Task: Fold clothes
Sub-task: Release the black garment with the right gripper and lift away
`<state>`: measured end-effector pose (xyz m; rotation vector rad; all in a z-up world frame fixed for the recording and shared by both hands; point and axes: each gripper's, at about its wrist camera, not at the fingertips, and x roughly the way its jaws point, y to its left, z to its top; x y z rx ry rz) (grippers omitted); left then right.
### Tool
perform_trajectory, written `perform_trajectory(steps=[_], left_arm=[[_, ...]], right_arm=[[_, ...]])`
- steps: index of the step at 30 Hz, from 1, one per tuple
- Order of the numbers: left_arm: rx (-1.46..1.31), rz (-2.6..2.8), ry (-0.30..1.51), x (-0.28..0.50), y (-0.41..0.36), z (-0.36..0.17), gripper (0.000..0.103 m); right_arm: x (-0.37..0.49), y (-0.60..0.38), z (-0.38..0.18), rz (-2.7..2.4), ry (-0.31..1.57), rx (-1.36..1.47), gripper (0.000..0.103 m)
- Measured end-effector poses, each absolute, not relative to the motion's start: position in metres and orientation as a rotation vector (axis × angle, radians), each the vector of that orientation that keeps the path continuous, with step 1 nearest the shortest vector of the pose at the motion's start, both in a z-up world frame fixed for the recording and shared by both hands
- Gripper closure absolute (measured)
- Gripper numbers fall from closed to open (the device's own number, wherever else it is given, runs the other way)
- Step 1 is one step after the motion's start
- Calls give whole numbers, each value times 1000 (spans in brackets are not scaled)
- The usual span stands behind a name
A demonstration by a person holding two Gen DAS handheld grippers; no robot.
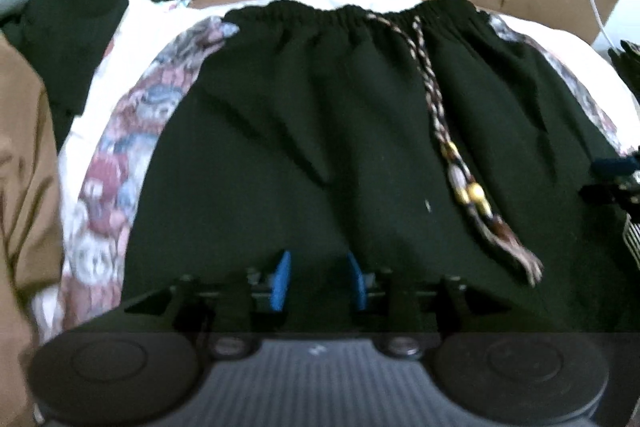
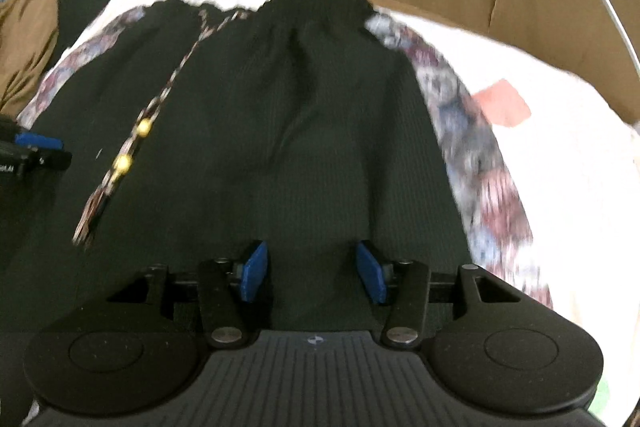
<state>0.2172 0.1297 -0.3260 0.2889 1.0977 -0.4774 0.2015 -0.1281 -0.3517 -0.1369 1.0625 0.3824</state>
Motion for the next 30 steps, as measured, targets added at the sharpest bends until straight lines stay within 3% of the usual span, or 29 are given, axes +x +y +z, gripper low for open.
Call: perform_trajectory(steps=[15, 30], left_arm=[[311, -495, 1141, 166, 147, -295, 63], [238, -243, 1040, 234, 237, -179, 63]], right_arm=[[118, -157, -340, 309, 1167, -121, 39], [84, -203, -306, 216, 1155, -10, 40]])
